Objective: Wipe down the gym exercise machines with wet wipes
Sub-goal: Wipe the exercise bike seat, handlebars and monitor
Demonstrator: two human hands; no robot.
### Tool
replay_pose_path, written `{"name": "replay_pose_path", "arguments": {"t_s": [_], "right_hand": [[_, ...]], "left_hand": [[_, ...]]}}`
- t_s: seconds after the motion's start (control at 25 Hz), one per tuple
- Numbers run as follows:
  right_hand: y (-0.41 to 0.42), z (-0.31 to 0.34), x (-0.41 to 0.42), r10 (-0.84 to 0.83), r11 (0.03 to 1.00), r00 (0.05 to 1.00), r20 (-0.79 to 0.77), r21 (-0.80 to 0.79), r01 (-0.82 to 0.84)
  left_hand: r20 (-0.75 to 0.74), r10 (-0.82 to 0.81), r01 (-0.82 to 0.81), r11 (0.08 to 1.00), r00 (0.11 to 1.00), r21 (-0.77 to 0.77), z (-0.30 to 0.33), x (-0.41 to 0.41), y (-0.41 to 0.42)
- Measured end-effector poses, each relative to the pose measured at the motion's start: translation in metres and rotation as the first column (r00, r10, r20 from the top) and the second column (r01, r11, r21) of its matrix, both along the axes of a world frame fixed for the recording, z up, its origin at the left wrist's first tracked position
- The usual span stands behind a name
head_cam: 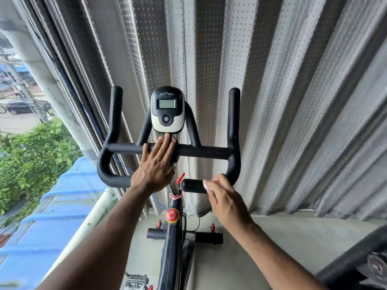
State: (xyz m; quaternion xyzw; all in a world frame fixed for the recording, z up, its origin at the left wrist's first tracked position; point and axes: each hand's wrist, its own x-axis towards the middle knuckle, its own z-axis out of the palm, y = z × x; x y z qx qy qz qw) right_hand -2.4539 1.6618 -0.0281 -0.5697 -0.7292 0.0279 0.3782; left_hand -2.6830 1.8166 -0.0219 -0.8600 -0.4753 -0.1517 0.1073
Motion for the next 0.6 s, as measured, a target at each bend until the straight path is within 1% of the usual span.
{"name": "replay_pose_path", "arguments": {"t_s": [0.08, 0.16, 0.24, 0.32, 0.44, 0.52, 0.6], "right_hand": [[-0.001, 0.0, 0.024, -0.088, 0.996, 0.995, -0.039, 0.011, 0.089], [0.009, 0.005, 0.042, -0.183, 0.983, 0.983, -0.024, 0.012, 0.183], [0.021, 0.013, 0.04, -0.248, 0.969, 0.969, -0.002, -0.002, 0.247], [0.02, 0.013, 0.023, -0.225, 0.974, 0.974, 0.015, -0.013, 0.225], [-0.002, -0.002, 0.019, -0.092, 0.996, 0.996, 0.004, -0.006, 0.092], [-0.002, -0.003, 0.04, -0.106, 0.994, 0.994, 0.003, 0.036, 0.106], [0.021, 0.008, 0.061, -0.185, 0.982, 0.982, 0.023, 0.035, 0.184]], "left_hand": [[-0.004, 0.003, -0.003, 1.0, 1.0, -0.007, 0.0, 0.0, 0.0], [-0.003, 0.009, -0.009, 1.0, 1.0, -0.008, 0.0, 0.001, -0.001], [-0.005, 0.011, -0.011, 1.0, 1.0, -0.008, 0.0, 0.002, -0.001], [0.003, 0.01, -0.01, 1.0, 1.0, -0.005, -0.001, 0.002, -0.001], [0.021, -0.003, 0.003, 1.0, 1.0, -0.008, -0.001, 0.002, 0.0], [0.022, -0.006, 0.006, 1.0, 1.0, -0.009, -0.002, 0.002, 0.0], [0.013, -0.005, 0.005, 1.0, 1.0, -0.007, -0.002, 0.001, 0.001]]}}
